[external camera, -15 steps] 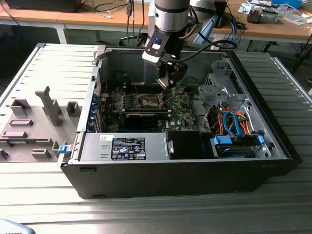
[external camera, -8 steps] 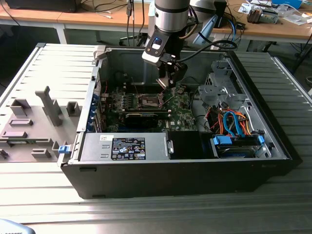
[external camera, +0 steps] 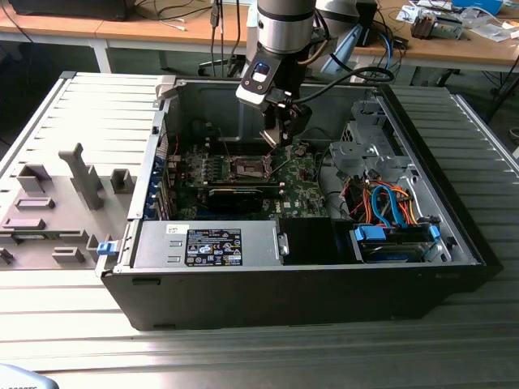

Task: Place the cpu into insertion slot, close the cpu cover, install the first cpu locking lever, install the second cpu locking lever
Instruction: 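Place the cpu into insertion slot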

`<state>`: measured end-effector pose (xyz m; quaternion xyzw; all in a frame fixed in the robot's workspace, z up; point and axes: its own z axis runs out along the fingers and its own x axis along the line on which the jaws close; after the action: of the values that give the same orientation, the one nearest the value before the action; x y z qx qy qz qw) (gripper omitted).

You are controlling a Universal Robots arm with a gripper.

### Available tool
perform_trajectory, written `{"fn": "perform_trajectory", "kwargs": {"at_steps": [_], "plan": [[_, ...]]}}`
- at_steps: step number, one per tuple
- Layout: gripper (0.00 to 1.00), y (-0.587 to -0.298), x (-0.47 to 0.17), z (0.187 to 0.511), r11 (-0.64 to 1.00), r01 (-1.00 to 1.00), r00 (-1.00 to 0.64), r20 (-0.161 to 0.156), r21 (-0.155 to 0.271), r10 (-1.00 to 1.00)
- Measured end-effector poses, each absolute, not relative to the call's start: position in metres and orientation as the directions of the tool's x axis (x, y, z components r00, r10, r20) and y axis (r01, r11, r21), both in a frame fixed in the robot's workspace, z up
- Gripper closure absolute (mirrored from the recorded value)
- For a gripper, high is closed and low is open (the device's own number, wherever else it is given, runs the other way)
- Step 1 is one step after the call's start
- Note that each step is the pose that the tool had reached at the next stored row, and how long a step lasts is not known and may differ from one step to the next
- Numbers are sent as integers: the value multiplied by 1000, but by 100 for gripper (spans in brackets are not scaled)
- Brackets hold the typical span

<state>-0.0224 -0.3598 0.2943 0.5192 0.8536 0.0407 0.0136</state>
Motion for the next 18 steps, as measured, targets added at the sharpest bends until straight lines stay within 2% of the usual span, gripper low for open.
{"fn": "perform_trajectory", "kwargs": {"at_steps": [12,18], "plan": [[46,-360,-22,294,440,894,-442,16,82,897],[46,-360,-22,294,440,896,-439,-32,59,898]]}}
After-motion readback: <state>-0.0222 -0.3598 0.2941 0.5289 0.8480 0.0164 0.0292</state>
